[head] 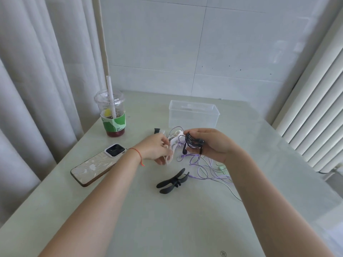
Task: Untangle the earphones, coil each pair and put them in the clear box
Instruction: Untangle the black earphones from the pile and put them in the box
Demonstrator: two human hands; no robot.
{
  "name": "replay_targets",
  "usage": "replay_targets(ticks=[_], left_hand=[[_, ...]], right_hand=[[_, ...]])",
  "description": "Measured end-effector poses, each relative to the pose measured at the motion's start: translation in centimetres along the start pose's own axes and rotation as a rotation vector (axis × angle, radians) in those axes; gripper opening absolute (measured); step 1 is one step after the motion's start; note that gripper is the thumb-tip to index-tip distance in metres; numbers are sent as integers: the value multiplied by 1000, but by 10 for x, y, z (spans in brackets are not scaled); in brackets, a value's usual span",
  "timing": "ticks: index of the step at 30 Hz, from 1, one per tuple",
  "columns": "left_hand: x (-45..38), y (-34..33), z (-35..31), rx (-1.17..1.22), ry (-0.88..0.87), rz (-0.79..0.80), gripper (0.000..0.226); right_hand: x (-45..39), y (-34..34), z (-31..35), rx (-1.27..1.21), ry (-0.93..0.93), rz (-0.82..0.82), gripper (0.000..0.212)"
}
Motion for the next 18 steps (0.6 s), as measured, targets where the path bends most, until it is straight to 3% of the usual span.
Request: replay_targets(ticks=[3,7,10,14,16,18], left_hand=[[11,-1,-10,170,-21,166,33],[21,-16,-23,-33,-14,302,48],[22,-23,-28,-170,10,273,45],[25,-23,-38,-663,55,95,27],[28,-30,-38,-859,157,181,51],[27,-42,-34,-952,207,254,58]], right_hand=[[4,10,-2,-68,13,-75,18],[7,18,-7,-130,14,-143,18],[9,22,-11,-120,3,-158,18],[10,24,-13,-113,4,-164,17],[9,22,-12,-98,9,-170,17],[8,19,-12,-73,18,-174,17]])
Point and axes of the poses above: each hand's wrist, its own x-axis away from the middle knuckle, its own y-axis out of the back of the hand, z = x × y, the point moved 2 cm from there along -x, towards the middle knuckle, and after that the axes turned 11 degrees about x, right-handed, at the moved point
